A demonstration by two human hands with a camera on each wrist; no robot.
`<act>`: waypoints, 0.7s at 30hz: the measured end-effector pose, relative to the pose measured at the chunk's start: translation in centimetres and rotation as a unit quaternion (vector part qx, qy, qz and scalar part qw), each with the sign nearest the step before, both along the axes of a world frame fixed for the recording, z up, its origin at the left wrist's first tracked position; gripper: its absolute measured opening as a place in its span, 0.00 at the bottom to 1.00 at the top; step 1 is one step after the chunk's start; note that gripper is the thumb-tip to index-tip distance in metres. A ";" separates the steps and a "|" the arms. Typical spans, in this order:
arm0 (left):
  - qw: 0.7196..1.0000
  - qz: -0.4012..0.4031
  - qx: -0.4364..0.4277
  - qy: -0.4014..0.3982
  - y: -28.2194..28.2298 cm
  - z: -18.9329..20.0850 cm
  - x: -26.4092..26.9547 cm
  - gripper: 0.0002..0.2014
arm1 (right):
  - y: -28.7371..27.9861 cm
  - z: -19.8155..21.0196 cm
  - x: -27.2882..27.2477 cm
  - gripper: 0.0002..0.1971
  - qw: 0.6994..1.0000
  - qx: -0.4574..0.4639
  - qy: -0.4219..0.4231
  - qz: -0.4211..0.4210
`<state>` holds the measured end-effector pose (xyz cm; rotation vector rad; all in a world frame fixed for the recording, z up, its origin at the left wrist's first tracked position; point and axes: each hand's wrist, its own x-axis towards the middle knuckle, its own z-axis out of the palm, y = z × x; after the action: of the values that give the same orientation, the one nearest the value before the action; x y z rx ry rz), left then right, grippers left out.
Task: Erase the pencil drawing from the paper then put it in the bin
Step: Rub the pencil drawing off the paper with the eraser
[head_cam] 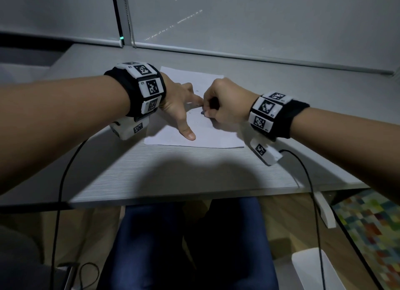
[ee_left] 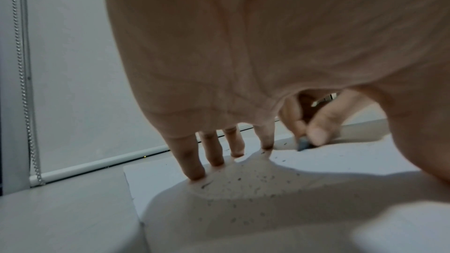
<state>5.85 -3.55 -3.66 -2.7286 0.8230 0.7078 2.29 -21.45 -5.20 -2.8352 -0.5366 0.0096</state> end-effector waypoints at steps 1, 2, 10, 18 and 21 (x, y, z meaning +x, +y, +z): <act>1.000 0.000 0.000 0.001 0.0 -0.1 0.1 0.76 | 0.1 0.1 -0.5 0.06 1.000 -0.002 0.017 0.019; 1.000 0.001 -0.001 0.001 0.0 -0.1 0.1 0.77 | 0.1 0.2 -0.9 0.05 0.999 -0.005 0.031 0.035; 1.000 0.011 0.000 0.001 -0.3 0.2 -0.2 0.76 | -0.4 0.0 1.5 0.06 0.999 0.004 -0.016 -0.044; 0.999 0.020 0.025 -0.015 -0.9 0.5 0.1 0.71 | -1.0 0.0 0.3 0.05 0.999 -0.002 0.031 0.008; 0.999 0.014 0.034 -0.024 -1.3 0.6 0.2 0.69 | -1.5 0.1 1.4 0.06 0.999 0.016 0.005 -0.032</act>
<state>6.00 -4.84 -3.02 -2.6907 0.7383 0.6608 3.69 -22.93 -5.13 -2.8186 -0.4391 0.0036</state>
